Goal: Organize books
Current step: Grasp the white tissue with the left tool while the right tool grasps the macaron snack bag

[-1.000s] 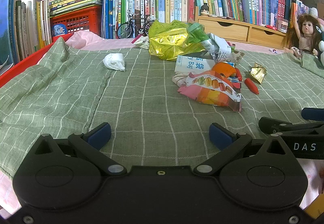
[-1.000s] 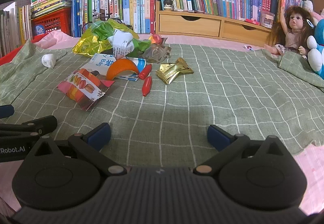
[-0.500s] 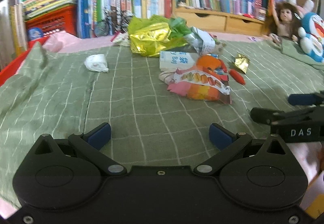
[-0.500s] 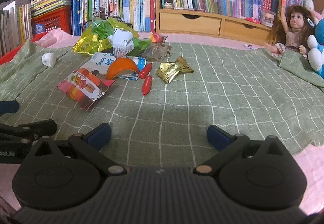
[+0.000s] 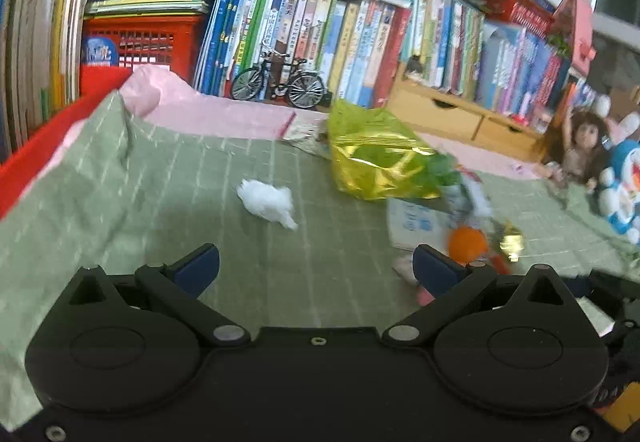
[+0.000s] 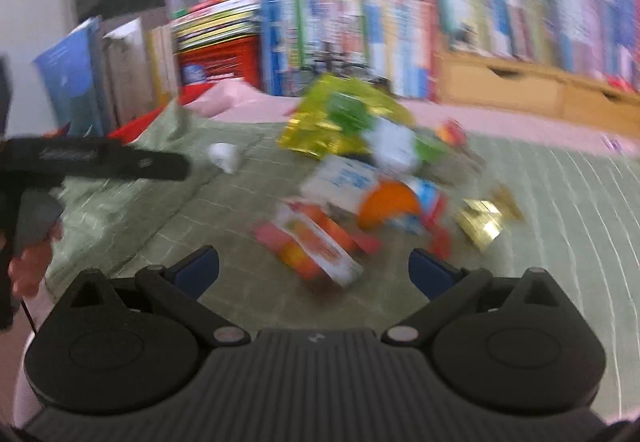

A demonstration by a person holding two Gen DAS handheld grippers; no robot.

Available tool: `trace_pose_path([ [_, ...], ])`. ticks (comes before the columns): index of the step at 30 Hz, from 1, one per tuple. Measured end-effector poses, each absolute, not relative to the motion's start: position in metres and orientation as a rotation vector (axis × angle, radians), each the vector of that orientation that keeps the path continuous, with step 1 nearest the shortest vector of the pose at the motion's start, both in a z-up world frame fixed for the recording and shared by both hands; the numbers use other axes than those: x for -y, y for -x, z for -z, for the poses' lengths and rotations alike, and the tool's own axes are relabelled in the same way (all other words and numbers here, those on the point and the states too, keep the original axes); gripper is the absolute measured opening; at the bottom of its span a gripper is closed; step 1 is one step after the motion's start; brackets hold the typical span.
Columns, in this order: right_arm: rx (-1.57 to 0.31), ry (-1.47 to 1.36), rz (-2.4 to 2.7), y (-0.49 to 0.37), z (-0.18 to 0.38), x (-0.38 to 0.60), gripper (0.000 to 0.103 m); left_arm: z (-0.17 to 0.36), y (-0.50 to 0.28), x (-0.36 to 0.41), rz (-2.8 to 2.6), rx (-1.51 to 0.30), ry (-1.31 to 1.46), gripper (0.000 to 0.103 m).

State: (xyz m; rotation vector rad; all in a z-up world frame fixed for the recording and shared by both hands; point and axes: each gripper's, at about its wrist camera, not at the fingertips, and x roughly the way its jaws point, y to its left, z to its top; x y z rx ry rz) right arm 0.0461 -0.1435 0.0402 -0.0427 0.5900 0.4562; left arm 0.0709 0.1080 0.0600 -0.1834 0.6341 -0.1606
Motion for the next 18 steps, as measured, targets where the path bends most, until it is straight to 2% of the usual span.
trace_pose_path([
  [5, -0.585, 0.197, -0.437, -0.074, -0.031, 0.113, 0.103, -0.056, -0.106, -0.112, 0.160, -0.654, 0.141, 0.101],
  [6, -0.588, 0.207, -0.433, -0.078, -0.029, 0.110, 0.100, -0.054, -0.113, -0.113, 0.178, -0.653, 0.141, 0.098],
  [8, -0.601, 0.200, -0.438, -0.084, -0.024, 0.108, 0.097, -0.049, -0.127, -0.118, 0.200, -0.654, 0.146, 0.087],
  [10, -0.615, 0.172, -0.455, -0.086, -0.021, 0.109, 0.094, -0.045, -0.141, -0.123, 0.206, -0.659, 0.166, 0.084],
  [18, -0.618, 0.184, -0.478, -0.085, -0.014, 0.109, 0.094, -0.025, -0.180, -0.137, 0.165, -0.693, 0.169, 0.083],
])
